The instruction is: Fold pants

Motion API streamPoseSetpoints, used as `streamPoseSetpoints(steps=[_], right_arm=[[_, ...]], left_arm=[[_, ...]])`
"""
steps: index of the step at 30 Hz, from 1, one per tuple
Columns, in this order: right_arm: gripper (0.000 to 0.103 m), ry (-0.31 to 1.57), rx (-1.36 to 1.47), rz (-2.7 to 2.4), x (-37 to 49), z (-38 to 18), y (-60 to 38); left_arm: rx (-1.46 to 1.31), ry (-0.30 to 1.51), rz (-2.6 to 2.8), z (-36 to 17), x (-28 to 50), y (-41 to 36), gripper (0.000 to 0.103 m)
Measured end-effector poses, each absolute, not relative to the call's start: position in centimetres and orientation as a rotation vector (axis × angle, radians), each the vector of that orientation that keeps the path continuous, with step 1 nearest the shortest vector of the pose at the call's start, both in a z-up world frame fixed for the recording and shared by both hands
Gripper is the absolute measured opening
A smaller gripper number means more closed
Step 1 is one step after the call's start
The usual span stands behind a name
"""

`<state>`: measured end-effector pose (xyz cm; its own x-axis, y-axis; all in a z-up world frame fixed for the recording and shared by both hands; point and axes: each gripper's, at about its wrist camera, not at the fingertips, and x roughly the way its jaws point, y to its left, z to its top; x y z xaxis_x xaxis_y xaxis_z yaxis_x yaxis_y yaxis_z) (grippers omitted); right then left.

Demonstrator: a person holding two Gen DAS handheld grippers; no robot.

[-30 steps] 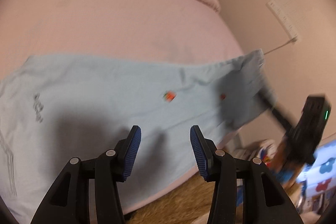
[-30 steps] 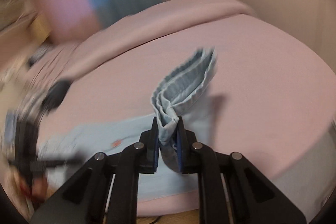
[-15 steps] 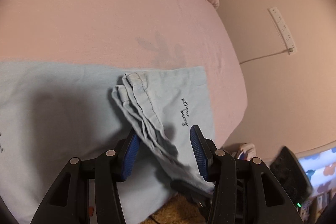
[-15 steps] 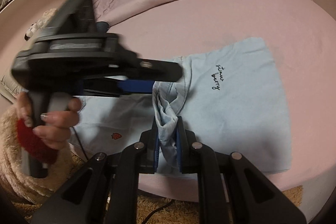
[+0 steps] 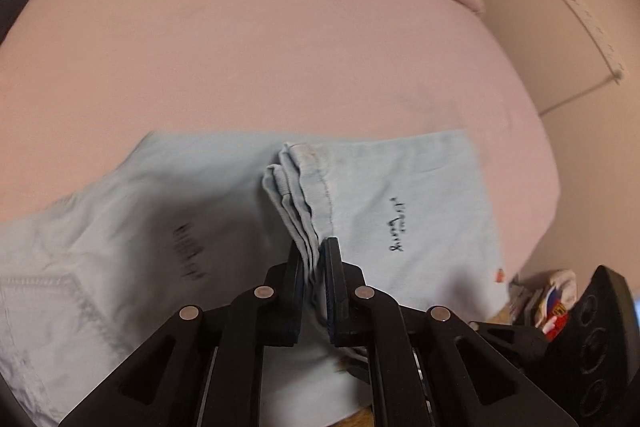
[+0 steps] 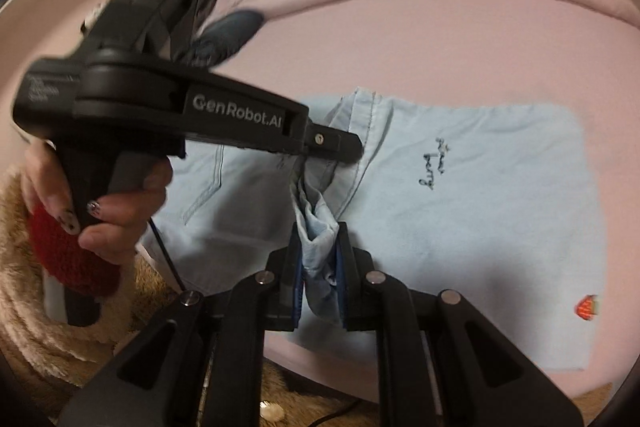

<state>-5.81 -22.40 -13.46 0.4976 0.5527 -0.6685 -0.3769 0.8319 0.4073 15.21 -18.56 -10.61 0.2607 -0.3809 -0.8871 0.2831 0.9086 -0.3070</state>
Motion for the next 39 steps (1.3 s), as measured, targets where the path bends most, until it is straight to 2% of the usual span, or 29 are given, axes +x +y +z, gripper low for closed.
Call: streamPoseSetpoints(steps=[8, 10, 12, 13, 20, 24, 29, 35, 39], right_arm=[[0.021, 0.913, 0.140, 0.519, -5.7, -14.7, -20.5], [0.032, 0.933, 0.158, 0.548, -5.7, -14.4, -20.6], [0.051, 0.949, 0.161, 0.604, -6.2, -13.7, -21.1], [0.054, 0.948, 0.165, 0.620, -6.5, -13.4, -21.4], [0.052, 0.926, 0.250, 0.502, -7.4, -12.5, -26.6], [0.041, 0.959, 0.322, 0.448, -7.9, -13.5, -28.6], [0.039, 0.973, 0.315, 0.429, -8.8, -12.6, -28.8], [0.039, 0.984, 0.291, 0.420, -8.5, -12.1, -28.5], [0.039, 0.989, 0.262, 0.401, -8.1, -12.8, -28.8]], left_arm=[[-0.097, 1.200, -0.419, -10.9, 14.2, -16.0, 0.005], [-0.095, 1.191, -0.395, -10.5, 13.7, -16.1, 0.005], [-0.084, 1.176, -0.365, -9.9, 13.5, -16.1, 0.005], [-0.081, 1.168, -0.362, -9.7, 13.3, -16.2, 0.005], [-0.132, 1.123, -0.544, -7.1, 11.7, -17.9, 0.005], [-0.063, 1.198, -0.579, -9.0, 11.1, -20.3, 0.005], [0.018, 1.304, -0.577, -12.3, 9.7, -20.8, 0.005], [-0.005, 1.223, -0.506, -12.4, 7.5, -18.5, 0.006], [0.097, 1.173, -0.348, -12.9, 6.0, -17.3, 0.006]])
